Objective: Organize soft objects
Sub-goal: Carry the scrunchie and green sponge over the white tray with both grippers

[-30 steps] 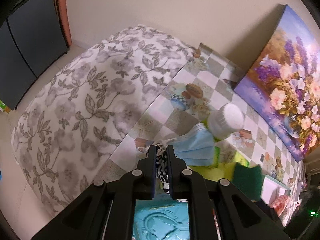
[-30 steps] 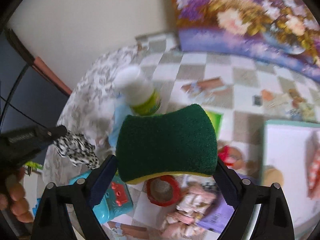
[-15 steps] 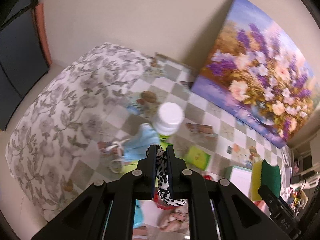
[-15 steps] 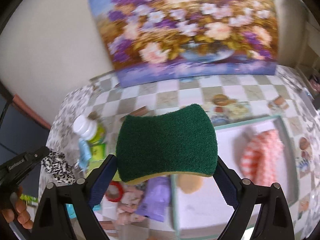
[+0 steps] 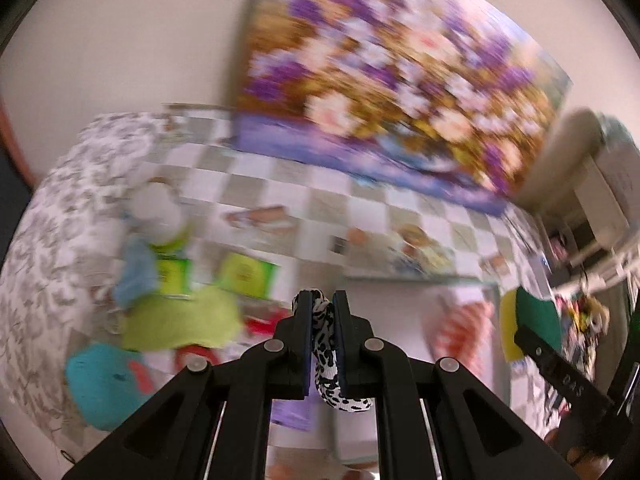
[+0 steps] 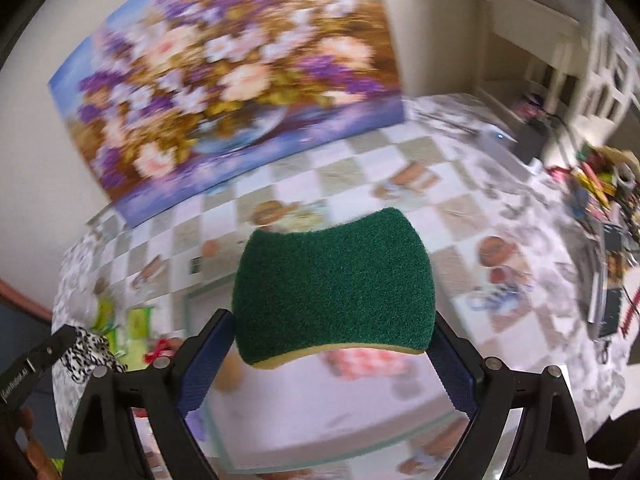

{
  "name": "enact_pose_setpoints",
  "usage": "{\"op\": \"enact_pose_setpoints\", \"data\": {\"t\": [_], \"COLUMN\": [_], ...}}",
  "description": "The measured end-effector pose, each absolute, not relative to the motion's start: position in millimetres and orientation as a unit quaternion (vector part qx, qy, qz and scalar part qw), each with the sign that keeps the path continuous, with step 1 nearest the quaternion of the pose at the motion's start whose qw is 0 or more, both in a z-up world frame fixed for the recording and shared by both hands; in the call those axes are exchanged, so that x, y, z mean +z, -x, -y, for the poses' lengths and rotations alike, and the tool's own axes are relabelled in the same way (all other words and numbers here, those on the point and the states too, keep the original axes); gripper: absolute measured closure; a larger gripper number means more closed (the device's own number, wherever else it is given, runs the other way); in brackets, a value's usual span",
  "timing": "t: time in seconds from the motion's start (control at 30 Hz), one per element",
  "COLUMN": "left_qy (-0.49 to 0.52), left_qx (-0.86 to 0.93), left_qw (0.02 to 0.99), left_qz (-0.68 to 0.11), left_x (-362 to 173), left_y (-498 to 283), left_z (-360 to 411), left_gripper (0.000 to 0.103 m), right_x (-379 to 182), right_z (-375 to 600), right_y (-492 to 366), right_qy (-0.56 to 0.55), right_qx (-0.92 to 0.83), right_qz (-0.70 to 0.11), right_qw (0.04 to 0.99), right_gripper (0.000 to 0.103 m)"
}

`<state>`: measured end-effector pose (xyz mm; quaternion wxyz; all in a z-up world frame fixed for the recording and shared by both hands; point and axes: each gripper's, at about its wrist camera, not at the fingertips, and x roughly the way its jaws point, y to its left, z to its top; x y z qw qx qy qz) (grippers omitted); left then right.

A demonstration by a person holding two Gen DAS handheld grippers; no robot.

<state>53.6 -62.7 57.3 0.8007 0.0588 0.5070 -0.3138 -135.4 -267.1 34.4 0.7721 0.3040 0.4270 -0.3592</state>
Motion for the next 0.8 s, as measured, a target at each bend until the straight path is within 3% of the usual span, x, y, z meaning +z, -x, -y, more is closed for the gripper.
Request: {"op": "enact_pose_setpoints", "data": {"t": [0.4,0.8], "left_qy": [-0.113,-0.117], "left_qx": [-0.372,-0.366], "left_qw": [0.753,0.731], "left_qz": [-0.531,-0.564], "left_x": [23,-20], "left_y": [2,-2], "left_z": [137,157], "left_gripper": [0.093,0.093], "right_x": [3,-28], "right_z": [313,309], "right_y": [189,169], "right_qy": [-0.34,-0.35], "right_qx": [-0.389,-0.355], "right_qz": [-0.448,-0.481], "right_qw": [0.729,0.721], "right_gripper": [0.008,0.008]}}
